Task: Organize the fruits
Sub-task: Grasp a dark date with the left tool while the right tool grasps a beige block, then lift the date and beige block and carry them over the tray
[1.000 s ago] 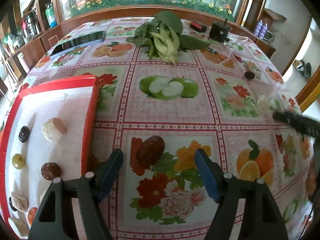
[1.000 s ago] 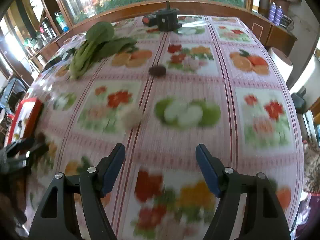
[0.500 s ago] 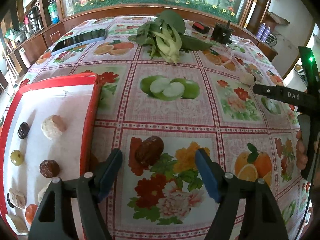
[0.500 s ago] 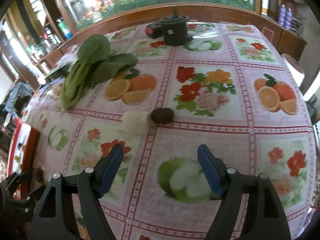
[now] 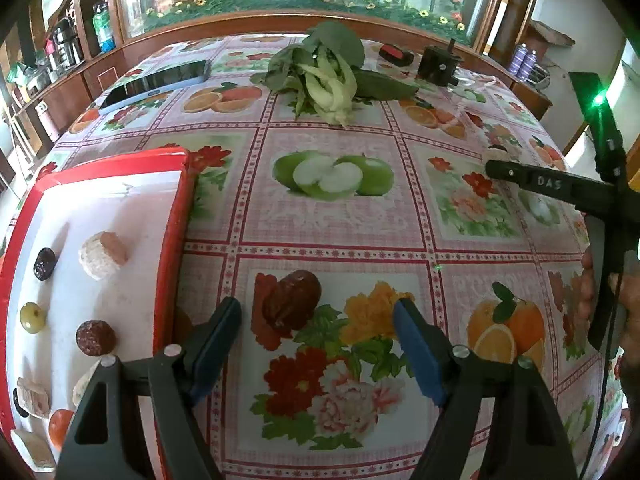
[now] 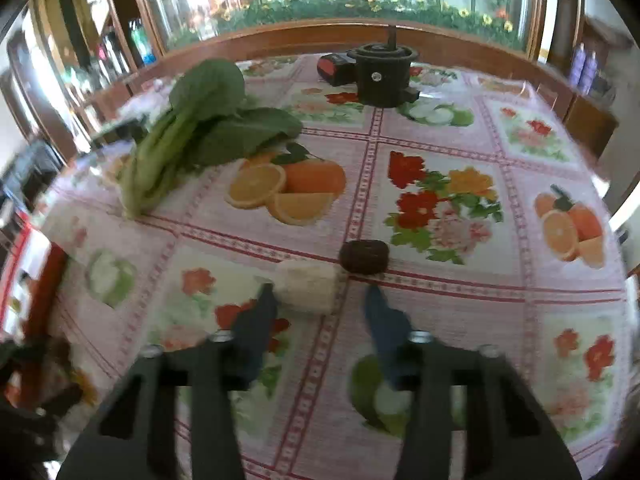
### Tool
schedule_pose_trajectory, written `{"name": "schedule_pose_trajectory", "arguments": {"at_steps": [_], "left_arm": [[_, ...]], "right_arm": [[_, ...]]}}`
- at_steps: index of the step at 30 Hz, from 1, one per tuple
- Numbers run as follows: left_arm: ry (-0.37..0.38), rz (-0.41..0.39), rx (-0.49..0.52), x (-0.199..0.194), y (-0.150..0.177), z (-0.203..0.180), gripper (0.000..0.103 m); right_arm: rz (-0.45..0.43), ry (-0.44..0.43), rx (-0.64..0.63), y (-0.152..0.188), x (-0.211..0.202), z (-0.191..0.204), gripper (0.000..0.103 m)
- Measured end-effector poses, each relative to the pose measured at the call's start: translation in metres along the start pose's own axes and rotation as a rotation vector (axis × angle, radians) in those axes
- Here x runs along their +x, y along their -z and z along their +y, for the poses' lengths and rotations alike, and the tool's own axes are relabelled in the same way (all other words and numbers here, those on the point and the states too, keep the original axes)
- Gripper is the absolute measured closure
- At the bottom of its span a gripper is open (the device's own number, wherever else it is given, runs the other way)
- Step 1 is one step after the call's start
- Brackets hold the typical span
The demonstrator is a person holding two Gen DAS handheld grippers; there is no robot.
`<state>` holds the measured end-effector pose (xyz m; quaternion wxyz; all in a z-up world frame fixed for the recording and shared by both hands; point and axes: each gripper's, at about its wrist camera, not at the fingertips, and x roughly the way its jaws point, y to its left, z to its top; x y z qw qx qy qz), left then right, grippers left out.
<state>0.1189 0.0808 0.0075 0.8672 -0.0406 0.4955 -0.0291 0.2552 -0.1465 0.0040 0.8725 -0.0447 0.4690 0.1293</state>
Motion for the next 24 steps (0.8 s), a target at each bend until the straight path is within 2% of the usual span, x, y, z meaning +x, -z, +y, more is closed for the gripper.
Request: {"name": "schedule_pose_trajectory", "arguments": {"at_steps": [3, 6, 8, 9, 12, 15, 24], "left_arm": [[0.014, -0.008, 0.005, -0.002, 0.001, 0.000, 0.030], [0.020, -0.013, 0.009, -0.003, 0.000, 0.001, 0.046], [0.018, -0.017, 0.010, -0.004, -0.001, 0.004, 0.069], [0.027, -0.015, -0.002, -0.004, -0.002, 0.006, 0.073], [0.058, -0.011, -0.045, -0.004, -0.004, 0.013, 0.073], [0.045, -0.015, -0.024, -0.004, -0.002, 0.008, 0.073], [0.095, -0.019, 0.060, -0.014, 0.022, -0.032, 0.073]], "right_arm": [[0.002, 0.008, 0.024, 0.002, -0.002, -0.006, 0.076], [0.001, -0.011, 0.059, 0.007, -0.006, -0.012, 0.076], [0.004, -0.031, 0.078, 0.012, -0.011, -0.015, 0.076], [0.005, -0.036, 0.081, 0.015, -0.013, -0.016, 0.076], [0.013, -0.047, 0.085, 0.024, -0.021, -0.017, 0.076], [0.018, -0.054, 0.091, 0.034, -0.028, -0.018, 0.076], [0.034, -0.097, 0.147, 0.070, -0.056, -0.026, 0.076]]}}
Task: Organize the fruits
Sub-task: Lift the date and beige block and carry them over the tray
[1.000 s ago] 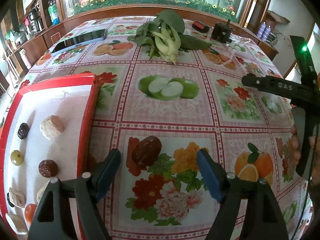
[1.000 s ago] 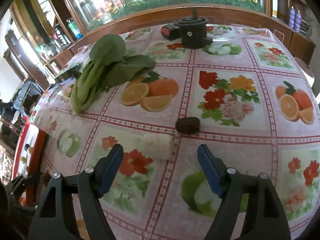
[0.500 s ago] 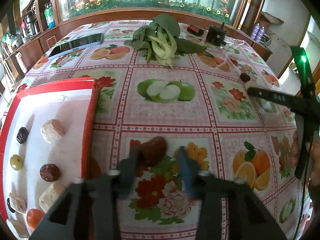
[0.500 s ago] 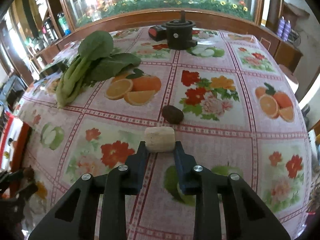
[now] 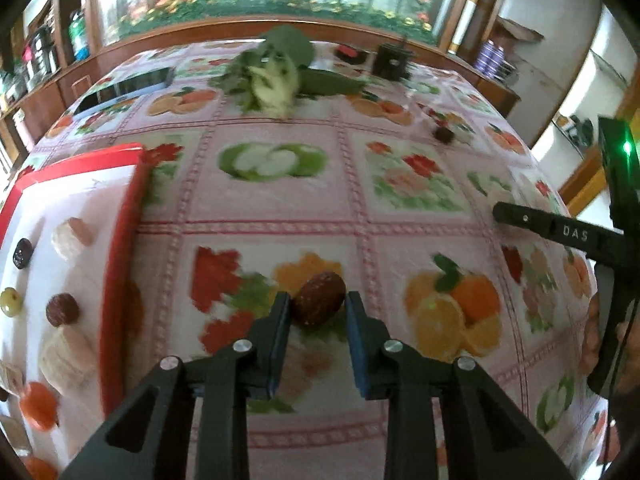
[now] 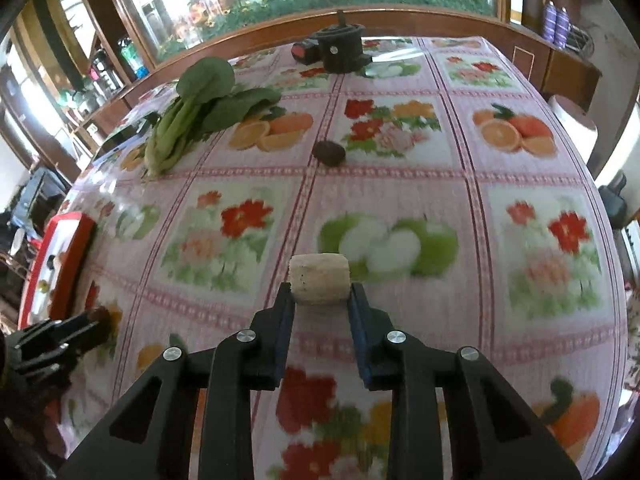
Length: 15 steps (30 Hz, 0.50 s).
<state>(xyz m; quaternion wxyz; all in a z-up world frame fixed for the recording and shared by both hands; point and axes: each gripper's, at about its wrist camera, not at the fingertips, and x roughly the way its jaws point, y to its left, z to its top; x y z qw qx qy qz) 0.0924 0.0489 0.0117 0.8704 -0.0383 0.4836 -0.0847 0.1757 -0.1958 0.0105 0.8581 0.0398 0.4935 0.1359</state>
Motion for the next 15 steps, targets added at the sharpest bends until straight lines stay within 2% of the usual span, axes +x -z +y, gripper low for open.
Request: {"name": "schedule_pose_trajectory", "arguments": {"at_steps": [9, 15], "left_arm": [[0.092, 0.010, -0.028, -0.011, 0.019, -0.015, 0.073], [0.096, 0.012, -0.034, -0.021, 0.030, -0.015, 0.073]], "right_arm": [[0.024, 0.042, 0.009, 0.038, -0.021, 0.006, 0.076], [0.038, 0.045, 0.011, 0.062, -0.031, 0.019, 0.076]]}}
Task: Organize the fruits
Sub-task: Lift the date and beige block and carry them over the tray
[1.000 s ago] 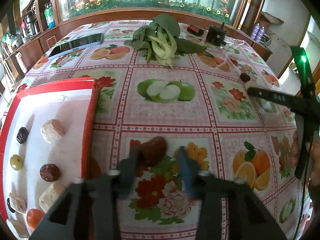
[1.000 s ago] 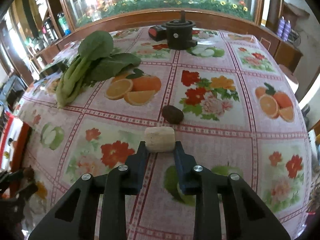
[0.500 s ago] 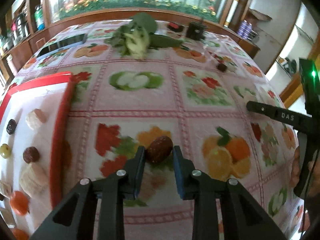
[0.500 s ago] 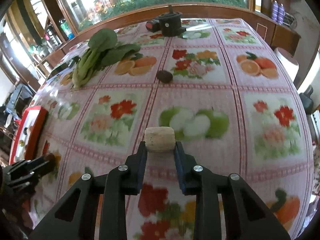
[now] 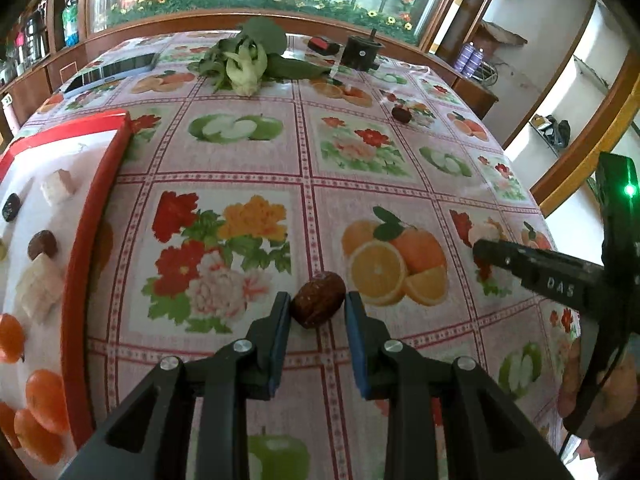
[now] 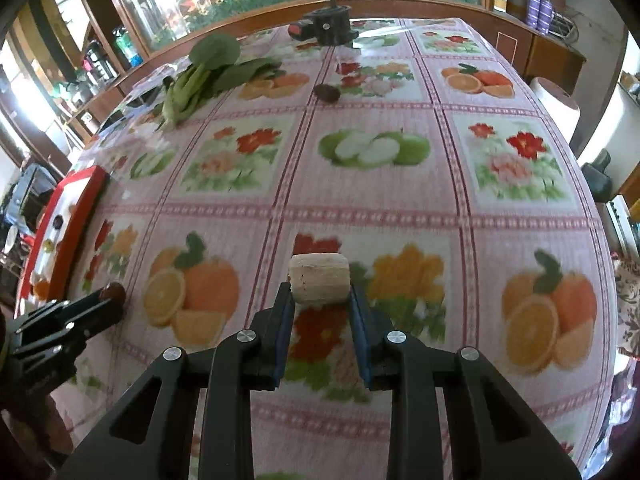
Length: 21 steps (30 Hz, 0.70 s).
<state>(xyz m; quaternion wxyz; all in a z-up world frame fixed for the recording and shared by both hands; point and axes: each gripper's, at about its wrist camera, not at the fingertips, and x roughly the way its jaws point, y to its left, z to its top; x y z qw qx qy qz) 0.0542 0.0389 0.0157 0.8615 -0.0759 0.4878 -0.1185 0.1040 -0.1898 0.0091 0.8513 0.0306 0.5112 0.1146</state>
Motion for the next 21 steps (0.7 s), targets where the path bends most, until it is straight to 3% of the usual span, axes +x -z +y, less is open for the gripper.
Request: {"name": "schedule_pose_trajectory", "arguments": {"at_steps": [8, 21], "left_arm": [[-0.011, -0.005, 0.020, -0.014, 0.013, -0.001, 0.073], [0.008, -0.029, -0.006, -0.036, 0.014, 0.018, 0.073]], "right_arm": [[0.014, 0.016, -0.031, 0.021, -0.006, 0.028, 0.076], [0.028, 0.008, -0.052, 0.027, -0.006, 0.067, 0.076]]}}
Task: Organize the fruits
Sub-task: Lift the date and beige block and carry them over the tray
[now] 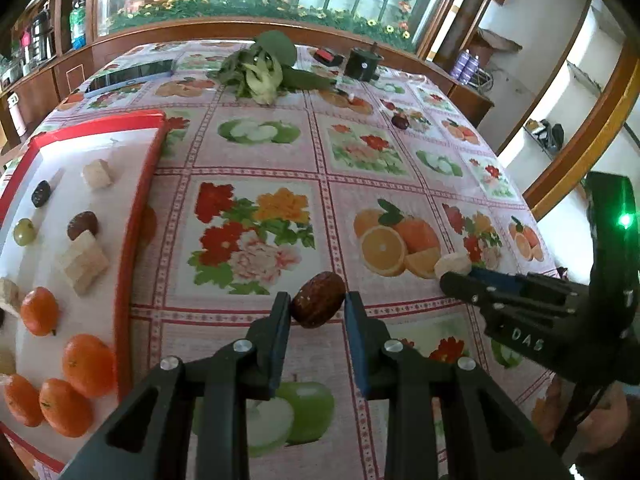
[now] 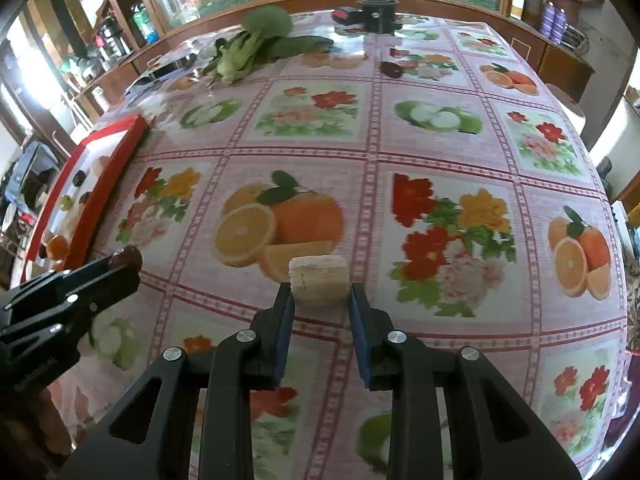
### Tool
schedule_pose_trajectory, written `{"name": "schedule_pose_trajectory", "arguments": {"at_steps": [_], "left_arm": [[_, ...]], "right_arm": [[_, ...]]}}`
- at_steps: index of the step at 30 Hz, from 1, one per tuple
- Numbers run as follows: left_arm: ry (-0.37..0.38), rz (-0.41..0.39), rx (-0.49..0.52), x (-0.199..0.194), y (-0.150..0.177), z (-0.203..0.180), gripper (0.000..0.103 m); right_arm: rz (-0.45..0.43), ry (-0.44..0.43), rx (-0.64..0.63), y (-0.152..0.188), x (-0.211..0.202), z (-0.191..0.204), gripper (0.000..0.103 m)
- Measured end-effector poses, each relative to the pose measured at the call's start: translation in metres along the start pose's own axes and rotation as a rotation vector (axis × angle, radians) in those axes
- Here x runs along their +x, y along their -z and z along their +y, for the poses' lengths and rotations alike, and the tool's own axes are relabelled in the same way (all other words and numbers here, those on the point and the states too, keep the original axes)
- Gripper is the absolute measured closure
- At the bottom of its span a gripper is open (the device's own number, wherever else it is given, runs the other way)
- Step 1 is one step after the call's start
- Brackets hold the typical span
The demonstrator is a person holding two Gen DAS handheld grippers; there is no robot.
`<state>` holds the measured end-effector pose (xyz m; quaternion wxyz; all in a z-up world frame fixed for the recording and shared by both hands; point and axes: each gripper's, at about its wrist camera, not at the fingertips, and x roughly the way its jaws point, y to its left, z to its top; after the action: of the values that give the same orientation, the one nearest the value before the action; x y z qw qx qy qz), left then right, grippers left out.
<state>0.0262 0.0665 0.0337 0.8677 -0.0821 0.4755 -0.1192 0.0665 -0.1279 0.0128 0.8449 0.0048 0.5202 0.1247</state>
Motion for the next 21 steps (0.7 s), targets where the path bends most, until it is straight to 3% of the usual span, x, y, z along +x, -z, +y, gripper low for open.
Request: {"name": "schedule_pose_trajectory", "arguments": {"at_steps": [13, 21], "left_arm": [[-0.032, -0.058, -0.072, -0.030, -0.012, 0.048, 0.073], [-0.142, -0.108, -0.143, -0.061, -0.026, 0.115, 0.073]], "right_arm": [[-0.023, -0.048, -0.122, -0.031, 0.003, 0.078, 0.076], [-0.051, -0.134, -0.236, -0.058, 0.010, 0.150, 0.076]]}}
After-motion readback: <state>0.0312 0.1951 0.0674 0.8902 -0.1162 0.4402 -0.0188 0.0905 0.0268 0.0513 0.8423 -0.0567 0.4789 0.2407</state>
